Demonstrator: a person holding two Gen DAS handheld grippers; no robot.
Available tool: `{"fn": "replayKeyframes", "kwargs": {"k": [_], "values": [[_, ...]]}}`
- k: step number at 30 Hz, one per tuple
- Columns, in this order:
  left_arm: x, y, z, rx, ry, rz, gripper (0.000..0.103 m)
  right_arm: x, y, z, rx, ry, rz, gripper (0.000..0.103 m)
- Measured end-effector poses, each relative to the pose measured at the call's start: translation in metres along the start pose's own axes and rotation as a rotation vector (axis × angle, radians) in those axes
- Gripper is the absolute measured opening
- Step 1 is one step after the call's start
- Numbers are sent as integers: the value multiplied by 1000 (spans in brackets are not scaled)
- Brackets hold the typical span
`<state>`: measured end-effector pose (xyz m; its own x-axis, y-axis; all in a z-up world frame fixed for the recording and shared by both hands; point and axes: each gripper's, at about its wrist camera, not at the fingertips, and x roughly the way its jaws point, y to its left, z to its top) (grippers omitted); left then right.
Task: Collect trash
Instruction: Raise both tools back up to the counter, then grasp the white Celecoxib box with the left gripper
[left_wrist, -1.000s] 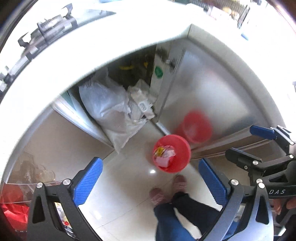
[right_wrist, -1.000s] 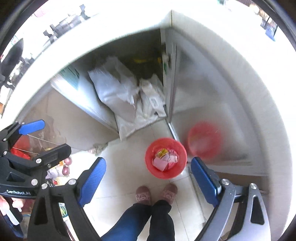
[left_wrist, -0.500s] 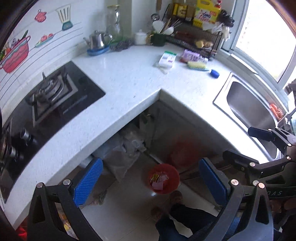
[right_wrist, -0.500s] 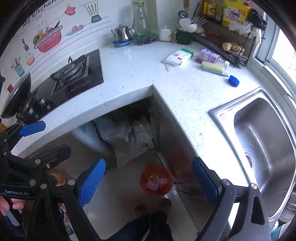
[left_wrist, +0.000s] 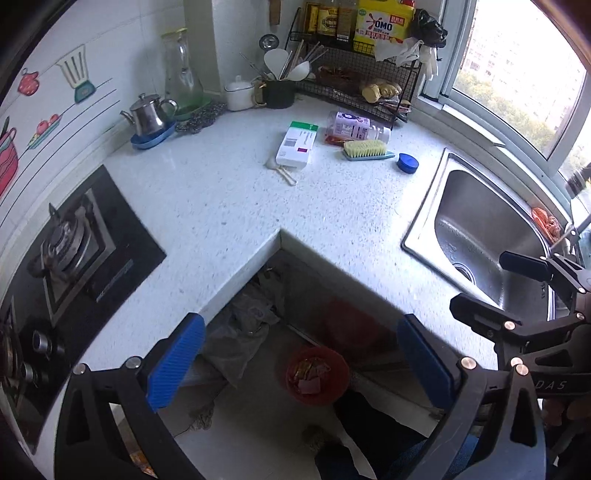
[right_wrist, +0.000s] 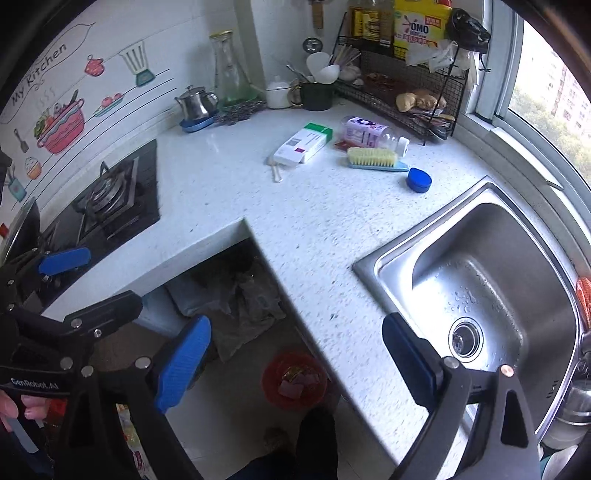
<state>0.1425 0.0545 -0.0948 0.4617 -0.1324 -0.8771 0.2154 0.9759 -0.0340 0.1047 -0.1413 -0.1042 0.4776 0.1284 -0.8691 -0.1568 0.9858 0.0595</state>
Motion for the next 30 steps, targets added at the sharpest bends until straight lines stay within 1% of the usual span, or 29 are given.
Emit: {"fn": "replayKeyframes", "kwargs": {"k": [6, 9, 17, 21, 24, 30], "values": [[35, -6, 66, 41, 6, 3, 103, 19, -33, 47, 24, -5, 1, 94], [53, -8, 96, 51, 9, -3, 103, 36, -48, 73, 22, -3, 3, 94], [121, -10, 177, 63, 48, -11, 103, 86, -88, 135, 25, 30, 15, 94], [158, -8, 205, 63, 78, -21, 103, 114, -106, 160, 23, 56, 15, 94], [184, -4, 221, 63, 101, -17, 103, 131, -119, 175, 35, 63, 24, 94], [228, 4, 243, 73, 141, -12, 103, 167, -136, 193, 27, 104, 37, 94]]}}
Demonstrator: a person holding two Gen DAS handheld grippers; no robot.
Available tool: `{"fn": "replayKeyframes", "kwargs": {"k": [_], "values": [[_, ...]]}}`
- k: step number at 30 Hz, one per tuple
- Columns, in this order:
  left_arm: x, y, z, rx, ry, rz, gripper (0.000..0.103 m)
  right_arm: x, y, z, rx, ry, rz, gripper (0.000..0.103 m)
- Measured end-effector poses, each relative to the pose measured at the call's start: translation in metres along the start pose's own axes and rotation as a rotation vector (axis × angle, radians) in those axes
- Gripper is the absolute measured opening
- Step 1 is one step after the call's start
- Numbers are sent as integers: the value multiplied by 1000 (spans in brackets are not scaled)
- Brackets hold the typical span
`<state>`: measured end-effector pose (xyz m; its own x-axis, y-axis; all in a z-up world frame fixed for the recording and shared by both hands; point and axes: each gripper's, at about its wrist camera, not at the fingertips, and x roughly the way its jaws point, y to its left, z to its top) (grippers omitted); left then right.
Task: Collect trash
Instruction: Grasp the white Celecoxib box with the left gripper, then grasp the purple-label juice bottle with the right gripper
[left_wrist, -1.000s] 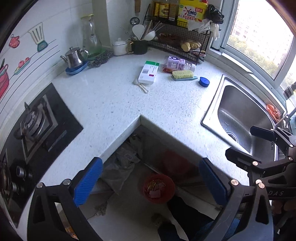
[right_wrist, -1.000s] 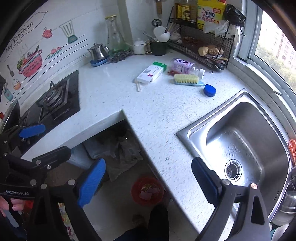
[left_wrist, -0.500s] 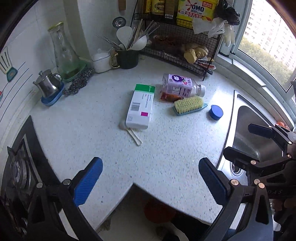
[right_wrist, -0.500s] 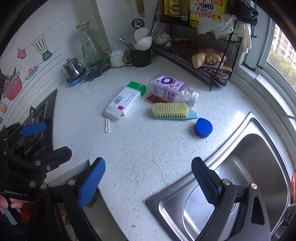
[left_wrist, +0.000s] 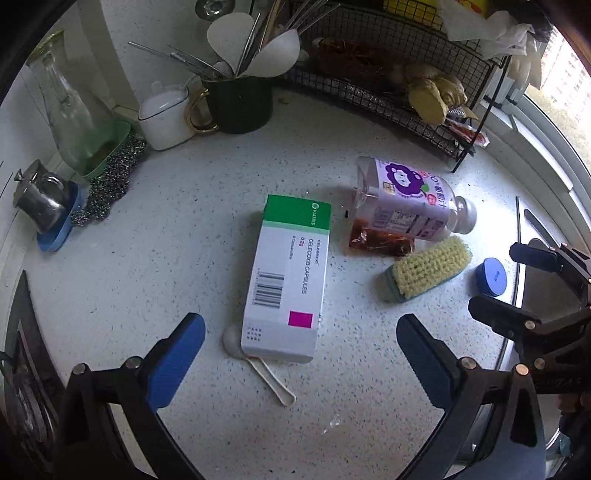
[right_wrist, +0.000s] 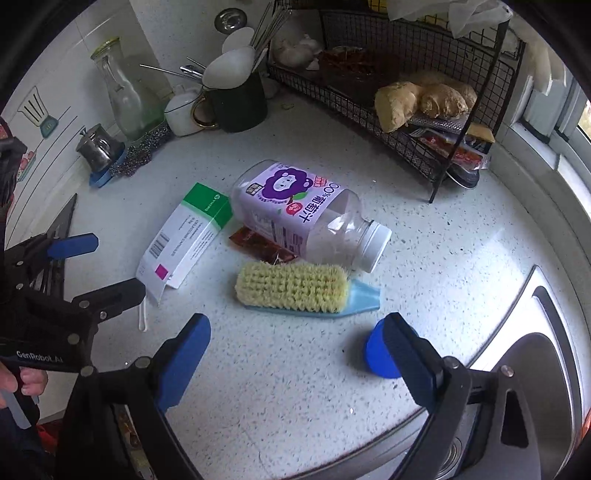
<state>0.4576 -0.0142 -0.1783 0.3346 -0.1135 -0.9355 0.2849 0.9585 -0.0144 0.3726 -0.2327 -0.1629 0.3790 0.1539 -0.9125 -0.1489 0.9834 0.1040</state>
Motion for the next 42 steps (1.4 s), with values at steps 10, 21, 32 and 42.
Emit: {"fn": "replayKeyframes", "kwargs": {"k": [10, 21, 32, 42], "values": [[54, 3, 18, 18, 62, -4, 94, 22, -18, 15, -24, 21, 23, 94], [68, 3, 22, 11, 73, -5, 57, 25, -35, 38, -87, 14, 27, 94], [21, 16, 21, -92, -8, 9, 57, 45, -19, 73, -221, 29, 40, 94], [1, 29, 8, -127, -11, 27, 57, 81, -6, 85, -290, 95, 93, 93]]}}
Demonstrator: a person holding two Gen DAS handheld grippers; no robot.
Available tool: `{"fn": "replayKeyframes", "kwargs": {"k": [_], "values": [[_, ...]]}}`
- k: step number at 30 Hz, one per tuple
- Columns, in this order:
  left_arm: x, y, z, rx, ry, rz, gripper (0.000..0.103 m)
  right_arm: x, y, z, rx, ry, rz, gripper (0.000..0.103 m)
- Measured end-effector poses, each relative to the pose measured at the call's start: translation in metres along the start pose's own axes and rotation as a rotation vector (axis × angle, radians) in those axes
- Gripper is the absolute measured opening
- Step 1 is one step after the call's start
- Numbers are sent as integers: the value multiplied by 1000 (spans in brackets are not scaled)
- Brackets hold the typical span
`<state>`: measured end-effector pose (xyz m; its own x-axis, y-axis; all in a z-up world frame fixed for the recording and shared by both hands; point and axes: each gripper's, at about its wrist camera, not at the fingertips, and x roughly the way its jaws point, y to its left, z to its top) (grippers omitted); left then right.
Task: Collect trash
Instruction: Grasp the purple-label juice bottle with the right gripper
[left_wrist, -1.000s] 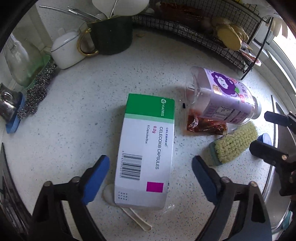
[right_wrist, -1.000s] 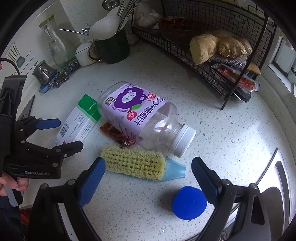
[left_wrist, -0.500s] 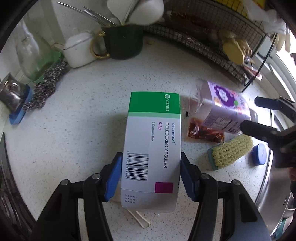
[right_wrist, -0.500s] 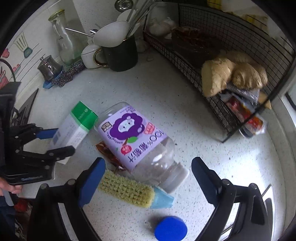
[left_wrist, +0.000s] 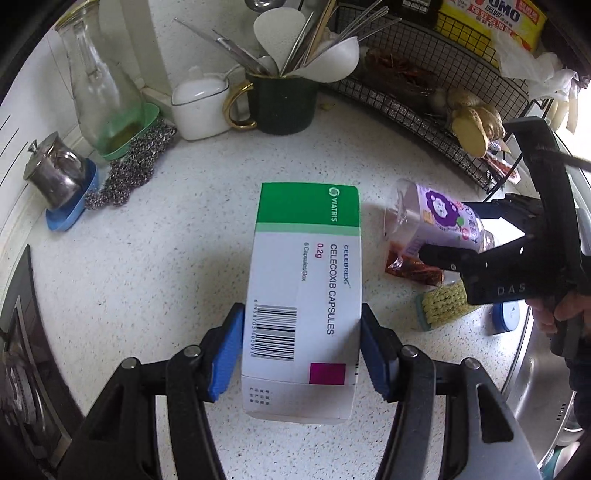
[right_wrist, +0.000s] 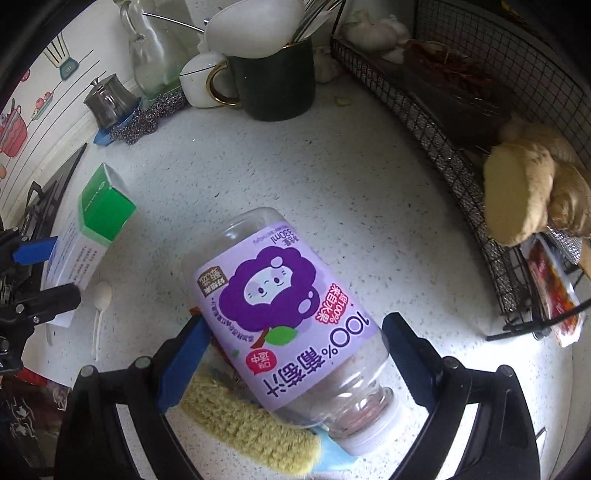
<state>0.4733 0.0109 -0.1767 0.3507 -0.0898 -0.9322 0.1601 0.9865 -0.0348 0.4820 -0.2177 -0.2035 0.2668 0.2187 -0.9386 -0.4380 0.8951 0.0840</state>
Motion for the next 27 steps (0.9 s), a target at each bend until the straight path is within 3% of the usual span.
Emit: {"fn": "replayKeyframes", "kwargs": {"k": [7, 11, 27], "values": [[2, 0, -8, -13, 9, 9, 57, -1, 11, -4, -65, -30, -28, 83], [1, -2, -10, -17, 6, 19, 57, -11, 11, -12, -39, -69, -35, 81], [-52, -10, -32, 0, -70, 16, 57, -98, 46, -49, -19, -183, -63, 79]]}}
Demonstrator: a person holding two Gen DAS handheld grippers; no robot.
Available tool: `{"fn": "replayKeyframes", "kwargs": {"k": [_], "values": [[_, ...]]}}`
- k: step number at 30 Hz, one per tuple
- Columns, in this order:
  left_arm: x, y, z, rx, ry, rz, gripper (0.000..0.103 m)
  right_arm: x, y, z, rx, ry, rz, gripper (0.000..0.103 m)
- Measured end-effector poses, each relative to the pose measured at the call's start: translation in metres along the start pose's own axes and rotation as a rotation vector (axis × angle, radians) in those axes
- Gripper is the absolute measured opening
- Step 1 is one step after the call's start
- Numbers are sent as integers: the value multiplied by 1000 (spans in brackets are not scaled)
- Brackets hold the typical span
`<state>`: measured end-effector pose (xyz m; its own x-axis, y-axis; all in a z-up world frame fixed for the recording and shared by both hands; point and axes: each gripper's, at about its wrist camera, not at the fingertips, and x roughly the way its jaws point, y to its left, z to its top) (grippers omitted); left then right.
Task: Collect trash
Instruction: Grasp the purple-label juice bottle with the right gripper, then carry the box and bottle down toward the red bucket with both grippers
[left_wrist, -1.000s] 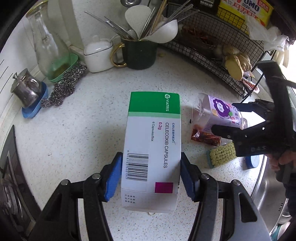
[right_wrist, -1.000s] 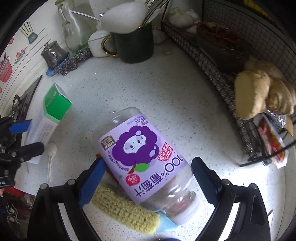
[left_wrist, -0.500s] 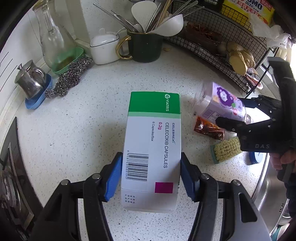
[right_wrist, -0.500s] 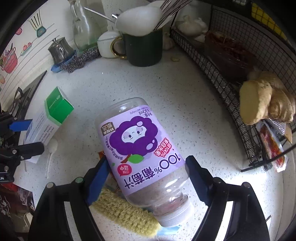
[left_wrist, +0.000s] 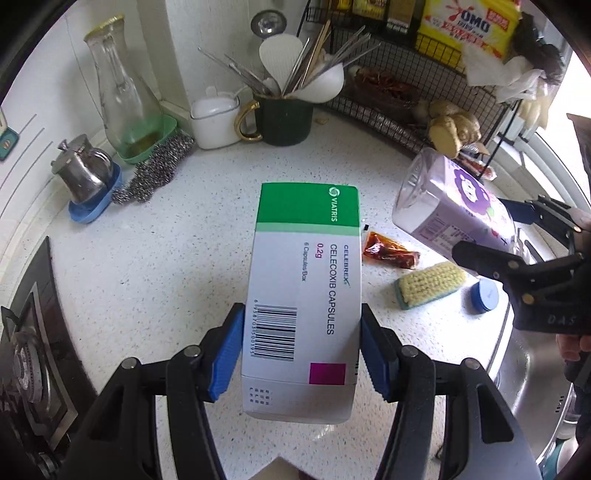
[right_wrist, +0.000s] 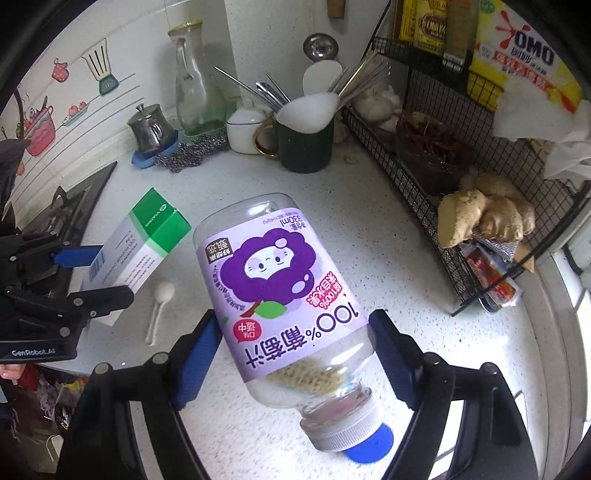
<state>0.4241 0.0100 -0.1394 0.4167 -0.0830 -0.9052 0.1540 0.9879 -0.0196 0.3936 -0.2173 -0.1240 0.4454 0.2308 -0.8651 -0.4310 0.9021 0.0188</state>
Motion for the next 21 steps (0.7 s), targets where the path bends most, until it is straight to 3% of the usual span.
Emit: {"fn": "replayKeyframes", "kwargs": {"k": [10, 21], "values": [[-55, 6, -47, -1, -52, -7, 57, -49, 44, -22, 10, -40, -20, 78], [-125, 10, -144, 0, -73, -9, 57, -103, 119, -88, 35, -57, -26, 78]]}}
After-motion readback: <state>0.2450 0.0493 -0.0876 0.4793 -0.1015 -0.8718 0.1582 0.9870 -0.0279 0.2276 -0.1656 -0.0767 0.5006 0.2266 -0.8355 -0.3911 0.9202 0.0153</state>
